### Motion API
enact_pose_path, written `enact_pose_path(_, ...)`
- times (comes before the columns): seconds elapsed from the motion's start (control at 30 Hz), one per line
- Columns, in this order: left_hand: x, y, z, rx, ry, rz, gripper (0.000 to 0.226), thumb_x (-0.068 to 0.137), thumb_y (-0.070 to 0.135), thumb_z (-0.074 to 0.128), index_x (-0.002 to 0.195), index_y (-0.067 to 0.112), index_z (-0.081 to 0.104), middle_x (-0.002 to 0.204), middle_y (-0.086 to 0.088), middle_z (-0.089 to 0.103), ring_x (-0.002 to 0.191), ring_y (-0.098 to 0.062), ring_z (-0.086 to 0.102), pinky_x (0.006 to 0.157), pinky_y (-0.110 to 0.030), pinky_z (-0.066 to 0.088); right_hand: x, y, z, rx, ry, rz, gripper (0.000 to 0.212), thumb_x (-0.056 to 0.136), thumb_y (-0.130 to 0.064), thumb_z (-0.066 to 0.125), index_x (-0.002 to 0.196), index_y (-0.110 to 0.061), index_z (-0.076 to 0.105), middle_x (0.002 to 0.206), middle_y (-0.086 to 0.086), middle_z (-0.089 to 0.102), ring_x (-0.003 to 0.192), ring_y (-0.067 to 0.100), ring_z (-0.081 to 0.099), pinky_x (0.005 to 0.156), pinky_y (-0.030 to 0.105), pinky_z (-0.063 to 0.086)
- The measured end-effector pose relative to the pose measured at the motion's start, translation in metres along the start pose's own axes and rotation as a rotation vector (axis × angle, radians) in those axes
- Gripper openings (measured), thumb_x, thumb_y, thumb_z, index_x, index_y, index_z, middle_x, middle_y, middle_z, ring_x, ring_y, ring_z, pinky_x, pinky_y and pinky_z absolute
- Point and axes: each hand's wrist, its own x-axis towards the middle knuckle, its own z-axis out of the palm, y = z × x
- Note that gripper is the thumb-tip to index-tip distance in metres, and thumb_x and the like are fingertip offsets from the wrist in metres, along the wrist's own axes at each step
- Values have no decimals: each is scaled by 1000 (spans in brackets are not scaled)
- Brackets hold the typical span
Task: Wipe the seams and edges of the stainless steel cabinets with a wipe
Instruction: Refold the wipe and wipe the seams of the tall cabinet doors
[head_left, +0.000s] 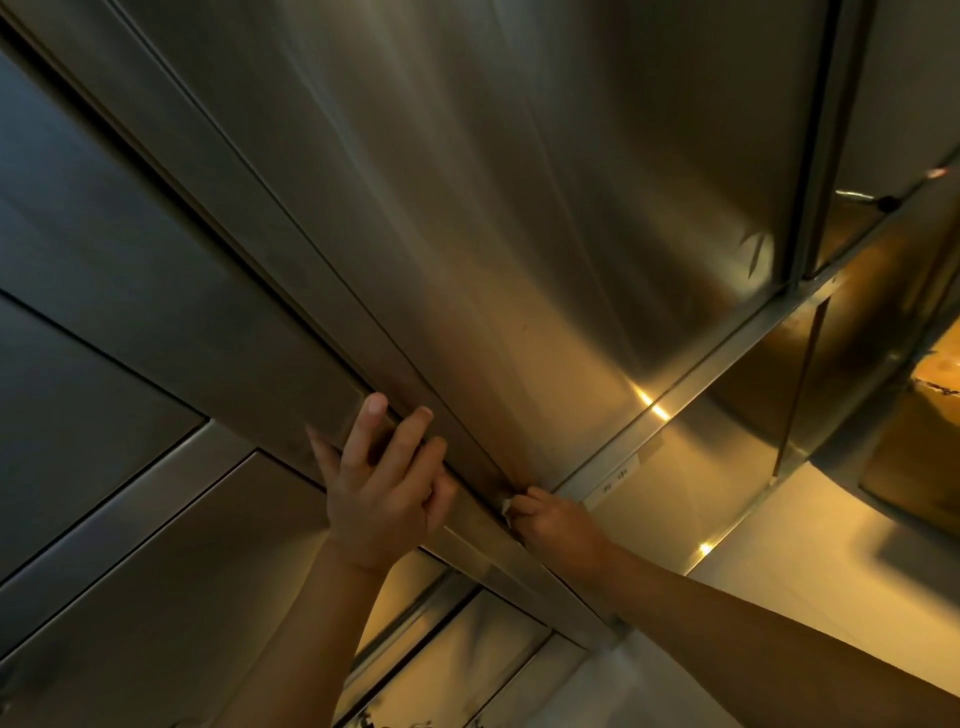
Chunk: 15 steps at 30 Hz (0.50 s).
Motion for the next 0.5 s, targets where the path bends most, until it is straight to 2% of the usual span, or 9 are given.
enact_pose_path(0.13,-1,-1,1,19,-11,5,21,85,30,61,83,18,78,125,-1,64,158,-30,16,104,-80,25,3,-4,-2,28,1,77,26,64,-11,93,73,-21,70,88,-6,60,78,10,46,48,22,43)
enact_pose_path(0.23,0,-1,1,14,-11,4,21,85,30,61,82,18,78,123,-1,65,158,-30,16,107,-79,23,3,-11,-14,153,118,107,14,85,-11,81,78,-17,71,92,-3,65,82,12,51,54,30,54)
enact_pose_path(0.3,-1,-1,2,14,-6,9,21,85,30,61,83,18,77,123,-1,65,158,-30,17,109,-76,20,9,-22,-36,272,244,127,16,98,-14,68,82,-13,70,98,0,67,82,18,59,64,31,55)
enact_pose_path(0.4,-3,-2,3,21,0,7,21,86,31,60,95,19,75,120,-3,73,158,-30,18,110,-75,19,38,-42,-82,326,419,88,12,98,-13,70,89,-6,73,105,5,70,88,21,65,78,28,54)
enact_pose_path(0.5,-4,-1,5,16,6,-23,27,91,35,54,110,20,66,127,-2,69,158,-29,16,120,-69,4,76,-58,-115,376,541,73,7,95,-8,74,94,-2,74,107,10,73,94,23,68,88,28,54)
